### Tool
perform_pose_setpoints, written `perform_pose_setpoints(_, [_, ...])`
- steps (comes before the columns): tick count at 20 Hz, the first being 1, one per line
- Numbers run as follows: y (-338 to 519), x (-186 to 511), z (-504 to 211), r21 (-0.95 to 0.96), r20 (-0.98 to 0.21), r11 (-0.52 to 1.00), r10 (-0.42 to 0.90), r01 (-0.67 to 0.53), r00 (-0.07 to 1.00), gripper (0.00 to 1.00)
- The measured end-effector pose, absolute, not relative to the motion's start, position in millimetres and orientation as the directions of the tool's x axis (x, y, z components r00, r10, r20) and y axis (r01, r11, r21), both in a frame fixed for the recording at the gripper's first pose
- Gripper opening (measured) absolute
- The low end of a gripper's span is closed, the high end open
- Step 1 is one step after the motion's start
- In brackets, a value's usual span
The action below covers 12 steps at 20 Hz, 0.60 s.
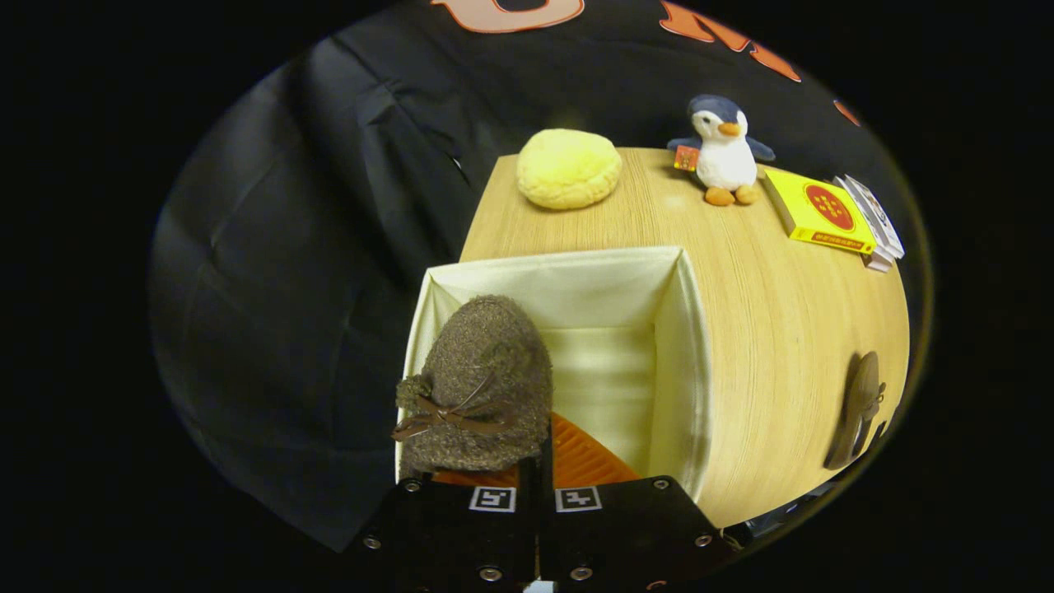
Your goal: Open the storage box then place both shoes into the box .Put the left shoe in first, then the right shoe, with the right side of both shoes facing outward in a uniform manner.
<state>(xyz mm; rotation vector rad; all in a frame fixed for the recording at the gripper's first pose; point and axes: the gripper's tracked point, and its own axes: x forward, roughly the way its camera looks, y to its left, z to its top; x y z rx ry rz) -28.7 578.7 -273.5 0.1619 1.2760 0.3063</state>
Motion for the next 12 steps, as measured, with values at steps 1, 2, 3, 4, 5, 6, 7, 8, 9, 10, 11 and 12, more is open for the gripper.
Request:
perform_pose_setpoints(1, [586, -30, -277, 0.310, -0.911, 0.941, 0.334, -0.133, 0.242, 0.05])
perform_pose_setpoints(2, [592, -34, -280, 0.331, -0.908, 0.935, 0.352, -0.129, 0.225, 0.07])
perform_pose_setpoints(3, [597, -37, -281, 0.353, -0.907, 0.928, 0.370, -0.119, 0.201, 0.13])
perform_pose_setpoints(4, [602, -43, -281, 0.379, -0.902, 0.918, 0.394, -0.112, 0.174, 0.16])
perform_pose_setpoints(5, [609, -47, -278, 0.421, -0.888, 0.900, 0.434, -0.109, 0.153, 0.23])
perform_pose_setpoints(6, [614, -51, -276, 0.453, -0.874, 0.884, 0.466, -0.115, 0.141, 0.28])
perform_pose_setpoints(7, [614, -55, -271, 0.467, -0.866, 0.875, 0.482, -0.129, 0.132, 0.33])
perform_pose_setpoints(8, [612, -57, -266, 0.479, -0.858, 0.865, 0.497, -0.149, 0.129, 0.35])
perform_pose_setpoints(9, [610, -60, -261, 0.496, -0.847, 0.853, 0.517, -0.165, 0.128, 0.38])
perform_pose_setpoints(10, [608, -61, -253, 0.520, -0.830, 0.836, 0.543, -0.176, 0.129, 0.40])
perform_pose_setpoints(11, [604, -63, -243, 0.545, -0.811, 0.818, 0.570, -0.184, 0.132, 0.46])
perform_pose_setpoints(12, [600, -63, -234, 0.571, -0.790, 0.798, 0.598, -0.193, 0.138, 0.51])
